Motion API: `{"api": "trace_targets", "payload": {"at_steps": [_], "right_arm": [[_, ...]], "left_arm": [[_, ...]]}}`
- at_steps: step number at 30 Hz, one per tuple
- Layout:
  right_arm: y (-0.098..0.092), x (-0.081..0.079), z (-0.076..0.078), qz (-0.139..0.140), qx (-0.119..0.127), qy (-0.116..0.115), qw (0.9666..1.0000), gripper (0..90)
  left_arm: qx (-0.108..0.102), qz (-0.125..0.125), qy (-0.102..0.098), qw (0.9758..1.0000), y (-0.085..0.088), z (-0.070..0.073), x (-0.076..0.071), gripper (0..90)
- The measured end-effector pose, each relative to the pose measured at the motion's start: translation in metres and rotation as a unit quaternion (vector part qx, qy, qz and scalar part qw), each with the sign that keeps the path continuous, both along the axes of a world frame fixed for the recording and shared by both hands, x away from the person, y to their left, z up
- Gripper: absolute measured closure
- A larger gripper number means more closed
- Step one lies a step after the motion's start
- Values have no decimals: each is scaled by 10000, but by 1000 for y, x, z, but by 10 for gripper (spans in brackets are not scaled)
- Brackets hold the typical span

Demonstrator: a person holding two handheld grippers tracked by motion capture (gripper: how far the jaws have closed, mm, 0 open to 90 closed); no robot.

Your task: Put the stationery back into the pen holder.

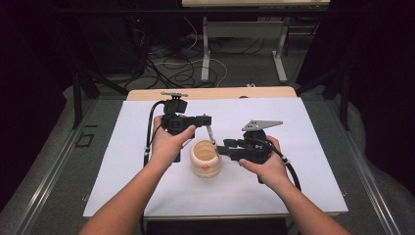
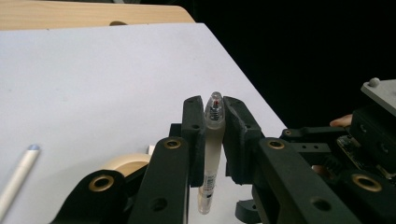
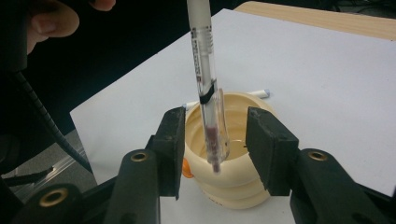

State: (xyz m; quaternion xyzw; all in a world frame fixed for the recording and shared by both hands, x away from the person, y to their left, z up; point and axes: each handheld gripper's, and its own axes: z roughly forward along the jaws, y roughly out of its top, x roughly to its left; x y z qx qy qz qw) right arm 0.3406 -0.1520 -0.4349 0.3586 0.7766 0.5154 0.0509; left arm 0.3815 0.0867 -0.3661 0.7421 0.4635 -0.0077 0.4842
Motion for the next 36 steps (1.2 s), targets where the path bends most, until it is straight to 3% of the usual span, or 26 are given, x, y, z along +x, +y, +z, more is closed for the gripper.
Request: {"api": "trace_targets", "payload": {"at_steps": [7, 13, 29, 36], "right_arm": [[-2, 2, 0, -106, -71, -54, 9999, 506], [-5, 4, 0, -204, -109, -47, 9997, 467], [-9, 12, -9, -256, -312, -129, 9991, 421], [-11, 15, -13, -311, -402, -24, 9987, 413]], "left_arm": [[196, 87, 27, 9998, 1, 3, 8, 801], [349, 136, 127, 9992, 1, -3, 17, 800], [696, 192, 654, 9952, -5, -48, 26, 800], [863, 92, 827, 9928, -6, -62, 26, 800]]}}
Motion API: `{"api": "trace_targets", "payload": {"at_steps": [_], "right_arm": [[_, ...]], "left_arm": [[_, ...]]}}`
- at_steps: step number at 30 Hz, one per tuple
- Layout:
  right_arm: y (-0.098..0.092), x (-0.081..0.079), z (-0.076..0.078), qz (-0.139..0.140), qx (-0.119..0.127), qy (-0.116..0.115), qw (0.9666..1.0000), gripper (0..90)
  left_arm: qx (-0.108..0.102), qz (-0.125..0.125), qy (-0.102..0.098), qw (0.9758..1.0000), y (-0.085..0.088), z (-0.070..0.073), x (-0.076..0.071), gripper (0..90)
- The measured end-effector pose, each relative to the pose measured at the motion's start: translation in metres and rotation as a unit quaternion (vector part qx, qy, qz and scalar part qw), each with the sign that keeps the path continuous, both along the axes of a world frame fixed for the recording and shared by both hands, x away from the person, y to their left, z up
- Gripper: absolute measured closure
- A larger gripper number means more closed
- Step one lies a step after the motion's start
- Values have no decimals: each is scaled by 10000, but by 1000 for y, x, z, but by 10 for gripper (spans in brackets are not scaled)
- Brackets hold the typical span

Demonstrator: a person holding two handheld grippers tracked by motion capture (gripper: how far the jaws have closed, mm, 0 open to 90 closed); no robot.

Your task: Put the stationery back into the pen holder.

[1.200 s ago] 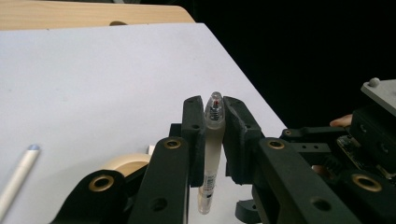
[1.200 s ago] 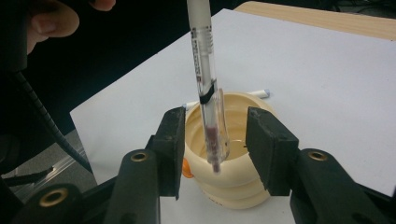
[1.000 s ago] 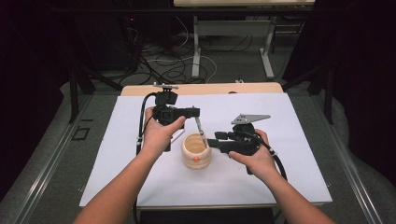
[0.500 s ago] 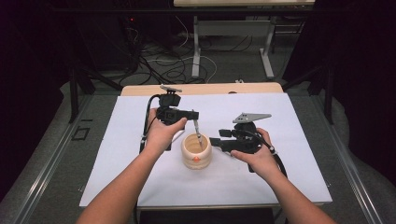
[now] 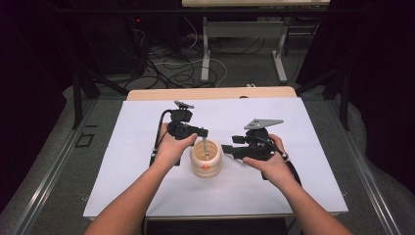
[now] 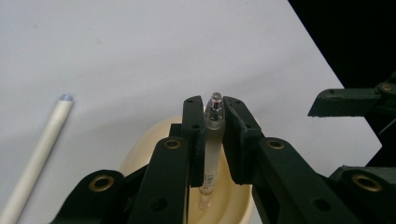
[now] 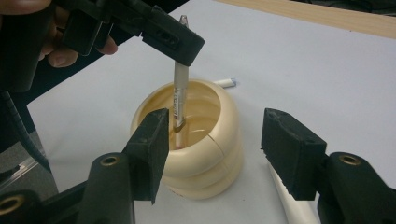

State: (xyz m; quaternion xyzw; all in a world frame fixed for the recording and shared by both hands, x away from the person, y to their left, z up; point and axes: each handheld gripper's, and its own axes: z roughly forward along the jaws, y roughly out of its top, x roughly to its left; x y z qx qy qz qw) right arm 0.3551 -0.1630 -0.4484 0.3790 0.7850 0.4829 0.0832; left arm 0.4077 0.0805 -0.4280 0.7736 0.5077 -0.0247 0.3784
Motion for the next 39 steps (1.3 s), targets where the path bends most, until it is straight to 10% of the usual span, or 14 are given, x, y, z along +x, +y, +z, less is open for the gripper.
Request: {"api": "trace_targets", "payload": {"at_steps": [20, 39], "right_arm": [[-4, 5, -10, -97, -14, -59, 9999, 393], [-7, 6, -9, -166, -30, -15, 9999, 380]], "left_arm": [[272, -37, 241, 9993, 2, -12, 0, 798], [271, 296, -501, 9979, 34, -2, 4, 481]]}}
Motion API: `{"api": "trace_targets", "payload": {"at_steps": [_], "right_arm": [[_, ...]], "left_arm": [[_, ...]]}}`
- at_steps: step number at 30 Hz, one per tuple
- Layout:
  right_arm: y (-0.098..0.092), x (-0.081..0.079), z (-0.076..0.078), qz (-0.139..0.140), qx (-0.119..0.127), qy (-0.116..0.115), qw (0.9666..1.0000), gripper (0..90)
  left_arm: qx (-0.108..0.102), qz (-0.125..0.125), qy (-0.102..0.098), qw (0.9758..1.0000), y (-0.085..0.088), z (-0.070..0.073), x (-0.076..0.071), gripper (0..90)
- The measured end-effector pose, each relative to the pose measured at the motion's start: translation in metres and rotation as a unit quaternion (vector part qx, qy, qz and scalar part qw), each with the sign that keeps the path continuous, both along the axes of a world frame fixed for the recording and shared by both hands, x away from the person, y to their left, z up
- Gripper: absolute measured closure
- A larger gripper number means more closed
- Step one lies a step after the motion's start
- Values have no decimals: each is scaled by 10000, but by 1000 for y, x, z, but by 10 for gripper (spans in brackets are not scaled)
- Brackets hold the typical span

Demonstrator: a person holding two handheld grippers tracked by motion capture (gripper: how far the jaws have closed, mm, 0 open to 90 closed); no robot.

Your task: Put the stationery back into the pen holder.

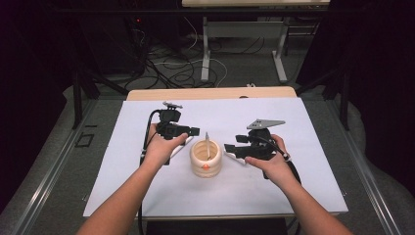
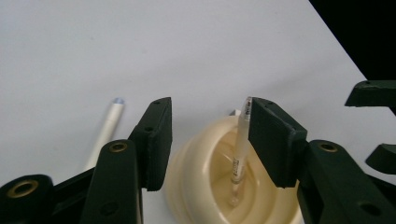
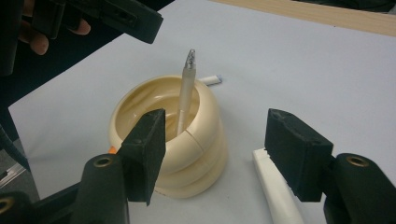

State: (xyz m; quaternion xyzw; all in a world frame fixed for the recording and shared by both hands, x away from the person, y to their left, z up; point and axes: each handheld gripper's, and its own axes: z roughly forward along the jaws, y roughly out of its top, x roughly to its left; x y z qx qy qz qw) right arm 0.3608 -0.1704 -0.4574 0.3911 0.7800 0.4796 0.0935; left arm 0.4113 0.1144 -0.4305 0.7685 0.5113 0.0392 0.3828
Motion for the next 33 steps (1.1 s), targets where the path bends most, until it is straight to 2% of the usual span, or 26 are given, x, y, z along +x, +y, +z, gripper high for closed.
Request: {"api": "trace_targets", "payload": {"at_steps": [1, 8, 12, 13, 16, 19, 24, 27, 30, 33], "right_arm": [[0, 0, 0, 0, -2, -3, 10000, 378], [-1, 1, 0, -27, -2, -56, 10000, 370], [-3, 2, 1, -49, -40, -63, 10000, 366], [-3, 2, 1, -30, -37, -81, 10000, 365], [-4, 2, 1, -27, -10, -143, 9999, 363], [-5, 3, 2, 9, -25, -221, 9998, 362], [-8, 4, 1, -3, -55, -251, 9997, 351], [-10, 5, 0, -16, -242, -367, 9990, 311], [-12, 7, -2, -94, -310, -362, 9988, 298], [-15, 9, -5, -116, -375, -390, 9985, 280]], "left_arm": [[84, -54, -51, 9999, 3, 0, 1, 478], [278, -57, -498, 9984, 17, -2, 4, 446], [394, -77, -653, 9971, 23, -3, 7, 419], [460, -101, -716, 9963, 24, -3, 7, 414], [472, -145, -846, 9952, 27, -4, 10, 379], [628, -180, -1036, 9925, 32, -6, 14, 344], [689, 2, -1073, 9918, 43, -11, 21, 292], [654, 71, -1015, 9927, 49, -14, 24, 278], [815, 27, -991, 9917, 54, -17, 26, 274], [844, 13, -982, 9916, 59, -21, 28, 262]]}}
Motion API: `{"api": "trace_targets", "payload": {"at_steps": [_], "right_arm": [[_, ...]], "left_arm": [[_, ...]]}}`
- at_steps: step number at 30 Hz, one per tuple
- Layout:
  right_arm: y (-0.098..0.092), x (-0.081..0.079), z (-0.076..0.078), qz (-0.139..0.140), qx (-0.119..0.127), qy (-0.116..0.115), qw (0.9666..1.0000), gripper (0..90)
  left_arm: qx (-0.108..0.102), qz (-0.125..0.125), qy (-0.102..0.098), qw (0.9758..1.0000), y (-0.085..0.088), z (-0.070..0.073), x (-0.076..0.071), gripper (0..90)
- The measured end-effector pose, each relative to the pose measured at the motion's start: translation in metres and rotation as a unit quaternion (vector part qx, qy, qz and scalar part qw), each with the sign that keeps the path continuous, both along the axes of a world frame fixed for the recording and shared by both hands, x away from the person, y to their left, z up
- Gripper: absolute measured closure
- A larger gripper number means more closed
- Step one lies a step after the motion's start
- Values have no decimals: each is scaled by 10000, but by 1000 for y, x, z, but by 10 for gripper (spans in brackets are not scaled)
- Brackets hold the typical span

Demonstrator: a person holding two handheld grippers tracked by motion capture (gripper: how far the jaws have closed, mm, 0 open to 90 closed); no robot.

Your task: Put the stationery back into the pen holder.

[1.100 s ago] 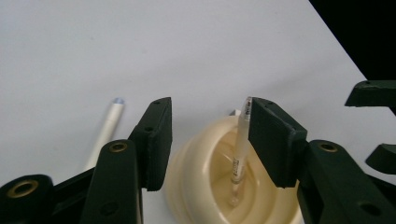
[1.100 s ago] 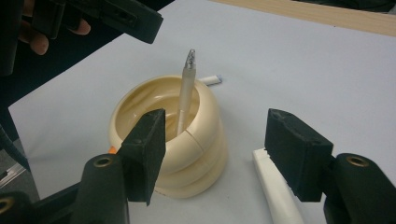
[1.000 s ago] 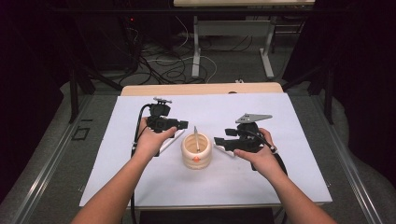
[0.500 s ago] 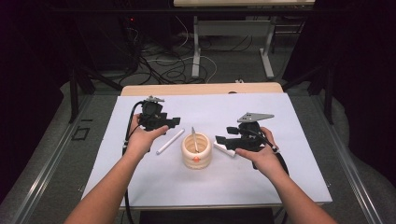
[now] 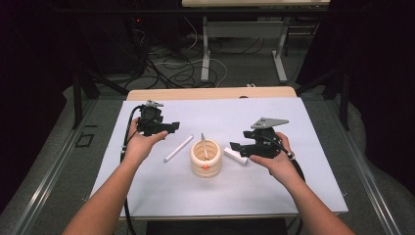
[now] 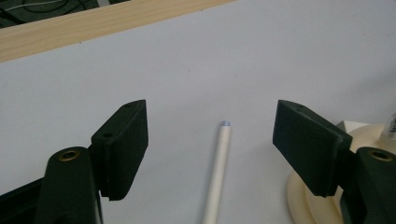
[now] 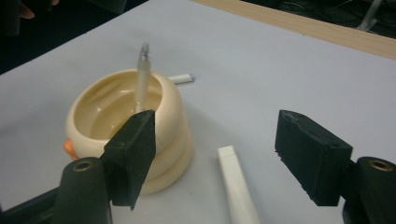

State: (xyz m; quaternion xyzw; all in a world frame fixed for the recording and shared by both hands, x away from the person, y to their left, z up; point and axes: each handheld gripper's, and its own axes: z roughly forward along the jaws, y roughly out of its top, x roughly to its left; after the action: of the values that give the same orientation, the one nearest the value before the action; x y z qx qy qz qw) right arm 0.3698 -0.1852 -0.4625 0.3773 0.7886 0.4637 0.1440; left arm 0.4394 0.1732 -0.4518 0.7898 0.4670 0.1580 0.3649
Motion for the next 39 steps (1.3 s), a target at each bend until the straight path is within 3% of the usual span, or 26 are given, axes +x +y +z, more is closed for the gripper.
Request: {"api": "trace_targets", "payload": {"at_steps": [6, 12, 18, 24, 27, 31, 39], "right_arm": [[-4, 4, -7, -136, -153, 10, 9998, 264], [-8, 7, -8, -207, -207, 59, 9996, 251], [-9, 7, -9, -253, -194, 106, 9994, 251], [-10, 8, -9, -275, -168, 125, 9994, 251], [-11, 8, -9, -269, -169, 124, 9994, 251], [-12, 8, -9, -274, -177, 117, 9994, 251], [-11, 8, -10, -254, -183, 122, 9994, 251]], "left_arm": [[52, -98, 181, 9998, 3, -10, 4, 218], [314, -379, 323, 9983, 1, -26, 8, 246], [730, -681, 502, 9937, -6, -37, 10, 303], [1066, -981, 811, 9861, -12, -49, 13, 347], [1173, -1082, 878, 9833, -15, -54, 14, 358], [1245, -1105, 962, 9813, -19, -58, 14, 387], [1317, -1168, 1165, 9775, -24, -67, 15, 543]]}}
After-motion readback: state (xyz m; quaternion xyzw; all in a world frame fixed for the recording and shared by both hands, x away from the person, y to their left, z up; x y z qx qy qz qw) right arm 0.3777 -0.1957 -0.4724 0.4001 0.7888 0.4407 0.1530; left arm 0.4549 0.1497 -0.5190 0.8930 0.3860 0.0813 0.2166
